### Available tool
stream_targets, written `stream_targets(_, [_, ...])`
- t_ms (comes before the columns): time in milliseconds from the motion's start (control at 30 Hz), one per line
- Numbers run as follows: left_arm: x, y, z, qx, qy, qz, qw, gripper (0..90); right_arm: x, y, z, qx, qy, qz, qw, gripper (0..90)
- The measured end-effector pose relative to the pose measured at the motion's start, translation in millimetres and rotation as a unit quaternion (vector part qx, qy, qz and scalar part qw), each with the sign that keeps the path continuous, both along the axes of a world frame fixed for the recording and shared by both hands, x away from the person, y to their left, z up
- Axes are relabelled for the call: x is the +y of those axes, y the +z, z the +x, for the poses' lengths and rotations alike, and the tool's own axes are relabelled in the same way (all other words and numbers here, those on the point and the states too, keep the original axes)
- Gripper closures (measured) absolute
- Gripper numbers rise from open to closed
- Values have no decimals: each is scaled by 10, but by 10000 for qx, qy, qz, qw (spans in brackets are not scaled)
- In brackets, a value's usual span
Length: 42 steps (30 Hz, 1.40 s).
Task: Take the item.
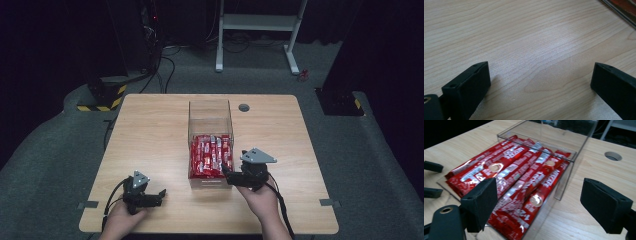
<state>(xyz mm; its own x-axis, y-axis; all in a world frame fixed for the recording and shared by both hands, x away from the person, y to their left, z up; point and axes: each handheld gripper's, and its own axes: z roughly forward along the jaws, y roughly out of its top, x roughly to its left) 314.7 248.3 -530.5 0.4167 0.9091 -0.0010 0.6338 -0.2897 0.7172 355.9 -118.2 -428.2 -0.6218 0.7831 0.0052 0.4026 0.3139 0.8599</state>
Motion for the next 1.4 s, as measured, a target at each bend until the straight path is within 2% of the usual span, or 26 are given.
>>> stream_targets(200, [-1, 0, -4, 5, 3, -5, 10000, 29, 1, 14, -22, 13, 82, 132, 9999, 148])
stream_targets(500, [-4, 0, -11, 11, 13, -19, 10000, 29, 47, -32, -37, 13, 199, 165, 9997, 146])
stream_targets(733, [-1, 0, -13, -4, 8, 1, 10000, 29, 76, -74, -45, 11, 242, 189, 9995, 204])
stream_targets(867, [-3, -1, -15, -1, 13, -8, 10000, 29, 59, -96, -39, 5, 242, 293, 9993, 302])
stream_targets(900, [-3, -1, -15, -1, 13, -8, 10000, 29, 59, -96, -39, 5, 242, 293, 9993, 302])
stream_targets(933, [-3, -1, -15, -2, 13, -7, 10000, 29, 49, -110, -40, -14, 245, 370, 9990, 370])
stream_targets(1067, [-2, -1, -20, -3, 3, 0, 10000, 29, 48, -134, -44, -69, 220, 355, 9991, 481])
stream_targets(1100, [-2, -1, -20, -3, 3, 0, 10000, 29, 48, -134, -44, -69, 220, 355, 9991, 481])
stream_targets(1200, [-4, -1, -28, 2, 9, -14, 10000, 29, 49, -161, -40, -115, 204, 313, 9992, 593])
stream_targets(1400, [-2, 0, -38, 9, -1, -9, 10000, 29, 39, -203, -19, -45, 190, 365, 9991, 681])
